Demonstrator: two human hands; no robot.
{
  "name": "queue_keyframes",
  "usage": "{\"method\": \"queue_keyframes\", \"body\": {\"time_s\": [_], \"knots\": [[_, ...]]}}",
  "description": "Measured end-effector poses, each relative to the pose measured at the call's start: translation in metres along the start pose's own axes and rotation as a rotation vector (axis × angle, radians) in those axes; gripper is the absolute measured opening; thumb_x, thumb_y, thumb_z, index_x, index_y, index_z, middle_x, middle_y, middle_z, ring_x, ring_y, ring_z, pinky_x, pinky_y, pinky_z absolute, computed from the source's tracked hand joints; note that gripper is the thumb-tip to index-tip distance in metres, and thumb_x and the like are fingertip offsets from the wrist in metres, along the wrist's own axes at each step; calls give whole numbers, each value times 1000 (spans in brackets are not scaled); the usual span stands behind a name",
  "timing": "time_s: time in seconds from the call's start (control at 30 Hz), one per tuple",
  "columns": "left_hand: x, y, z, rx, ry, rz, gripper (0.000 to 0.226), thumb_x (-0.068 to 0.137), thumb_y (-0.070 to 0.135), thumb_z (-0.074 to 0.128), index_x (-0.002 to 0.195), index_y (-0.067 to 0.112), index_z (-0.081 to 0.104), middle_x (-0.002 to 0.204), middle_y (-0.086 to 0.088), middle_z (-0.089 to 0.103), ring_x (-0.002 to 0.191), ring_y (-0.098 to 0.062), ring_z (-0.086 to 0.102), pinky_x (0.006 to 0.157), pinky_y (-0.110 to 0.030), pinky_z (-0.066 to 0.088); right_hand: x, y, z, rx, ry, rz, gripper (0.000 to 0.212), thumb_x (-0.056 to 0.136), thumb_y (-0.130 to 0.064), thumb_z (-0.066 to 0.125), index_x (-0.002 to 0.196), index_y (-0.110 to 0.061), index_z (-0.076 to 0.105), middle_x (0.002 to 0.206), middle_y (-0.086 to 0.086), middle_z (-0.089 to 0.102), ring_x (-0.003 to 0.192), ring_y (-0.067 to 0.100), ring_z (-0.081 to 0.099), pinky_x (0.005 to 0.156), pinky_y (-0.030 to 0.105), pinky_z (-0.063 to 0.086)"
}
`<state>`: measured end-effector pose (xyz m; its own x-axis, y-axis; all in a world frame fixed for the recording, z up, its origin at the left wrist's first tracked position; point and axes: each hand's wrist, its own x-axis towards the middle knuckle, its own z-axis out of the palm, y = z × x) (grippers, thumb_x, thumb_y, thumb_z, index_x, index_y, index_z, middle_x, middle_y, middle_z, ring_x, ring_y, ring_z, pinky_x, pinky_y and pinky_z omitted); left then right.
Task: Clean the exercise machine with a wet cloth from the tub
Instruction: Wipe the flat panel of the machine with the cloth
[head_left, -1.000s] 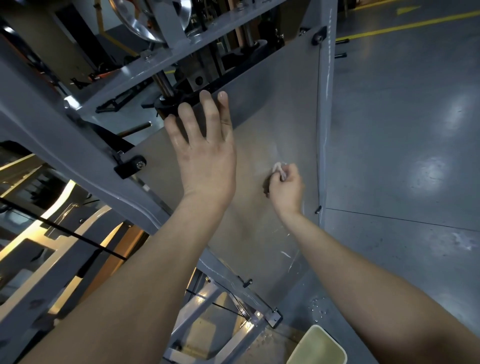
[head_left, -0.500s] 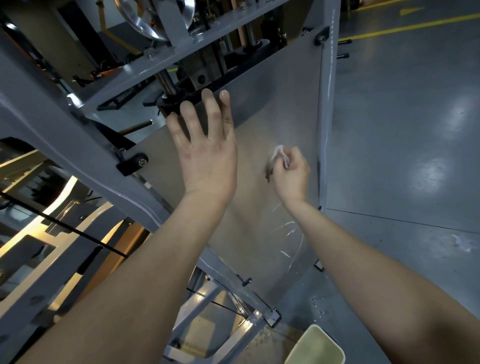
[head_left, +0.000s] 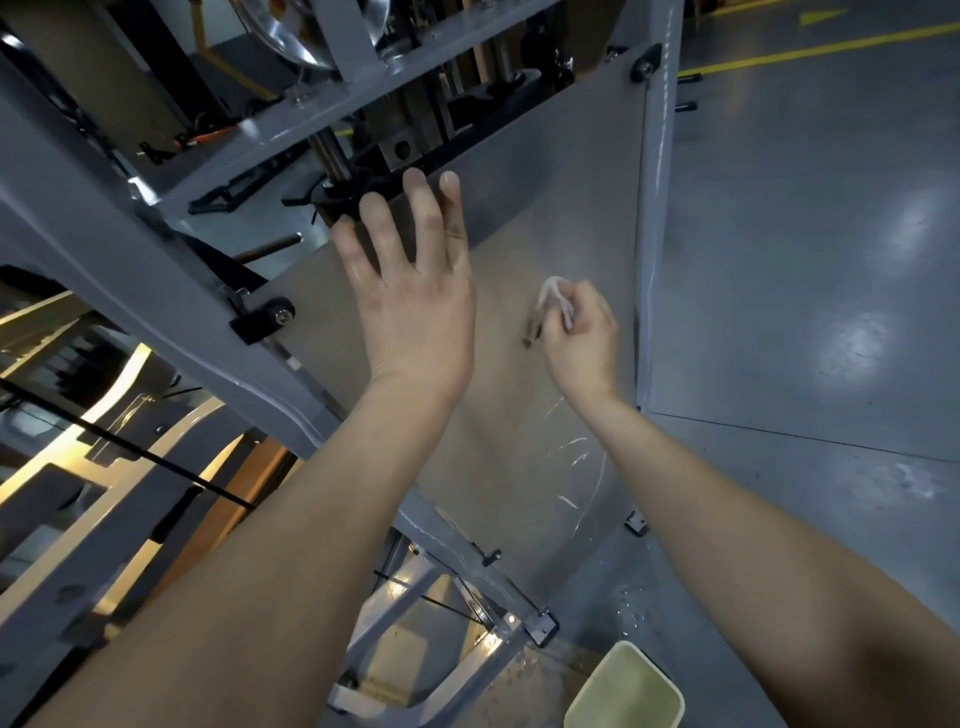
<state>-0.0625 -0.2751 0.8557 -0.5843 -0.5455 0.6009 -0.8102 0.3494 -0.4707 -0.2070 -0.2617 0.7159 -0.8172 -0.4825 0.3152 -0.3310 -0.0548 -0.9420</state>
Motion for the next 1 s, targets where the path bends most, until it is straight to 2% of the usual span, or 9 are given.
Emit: {"method": "queue_keyframes", "body": {"time_s": [0.1, 0.27, 0.43, 0.5, 0.6, 0.73, 0.8, 0.9, 1.0], "knots": [[0, 1, -1, 1, -9, -5, 110, 83, 35, 79, 162, 5, 9, 159, -25, 25, 138, -53, 35, 115, -68, 24, 8, 10, 2, 38, 78, 318, 36, 99, -19, 51, 68, -21, 34, 62, 1, 48, 63, 22, 46, 55, 29, 36], [1, 1, 1, 7, -3, -7, 111, 82, 34, 80, 162, 5, 9, 159, -25, 24, 137, -54, 35, 115, -68, 23, 10, -15, 8, 68, 32, 49, 27, 96, -26, 53, 71, -28, 44, 75, 1, 58, 71, 18, 53, 63, 30, 42], [0, 1, 0, 7, 6, -1, 105, 84, 32, 78, 162, 5, 12, 158, -25, 28, 136, -53, 38, 115, -68, 24, 12, 1, 9, 80, 151, 299, 34, 95, -14, 51, 66, -23, 34, 62, -4, 47, 64, 20, 46, 63, 33, 38], [0, 2, 2, 9, 9, -3, 107, 83, 33, 79, 162, 5, 12, 158, -25, 28, 136, -53, 37, 115, -68, 24, 9, -9, 10, 67, 118, 117, 30, 94, -17, 53, 68, -24, 37, 66, -1, 51, 68, 21, 49, 65, 35, 40], [1, 1, 2, 11, 24, -12, 105, 84, 34, 79, 162, 5, 15, 158, -25, 30, 136, -54, 39, 114, -68, 26, 4, -18, 8, 23, 20, -68, 30, 91, -13, 53, 73, -33, 42, 80, -1, 59, 75, 16, 53, 66, 24, 39], [1, 2, 1, 1, 10, -8, 106, 84, 34, 79, 162, 5, 14, 158, -25, 28, 136, -53, 38, 115, -69, 25, 10, 6, 3, 57, 115, 413, 36, 93, -6, 48, 65, -22, 31, 58, -6, 42, 57, 17, 40, 63, 30, 33], [0, 2, 2, 3, 9, -6, 107, 83, 34, 80, 162, 5, 14, 158, -25, 27, 136, -54, 37, 115, -69, 24, 10, 0, 4, 26, 129, 320, 35, 92, -11, 48, 65, -22, 29, 58, -5, 39, 61, 21, 39, 61, 33, 31], [1, 2, 4, 0, 25, -16, 106, 83, 32, 80, 162, 5, 14, 157, -25, 29, 135, -54, 38, 114, -69, 24, 9, -23, 8, 46, 43, 10, 27, 93, -18, 53, 70, -26, 40, 70, 0, 54, 69, 19, 50, 61, 33, 39], [1, 1, 2, 1, 13, -10, 108, 82, 32, 81, 162, 5, 14, 157, -25, 28, 135, -54, 38, 115, -69, 25, 11, -6, 8, 40, 104, 126, 32, 93, -10, 53, 69, -25, 38, 68, -2, 51, 67, 19, 47, 59, 24, 36]]}}
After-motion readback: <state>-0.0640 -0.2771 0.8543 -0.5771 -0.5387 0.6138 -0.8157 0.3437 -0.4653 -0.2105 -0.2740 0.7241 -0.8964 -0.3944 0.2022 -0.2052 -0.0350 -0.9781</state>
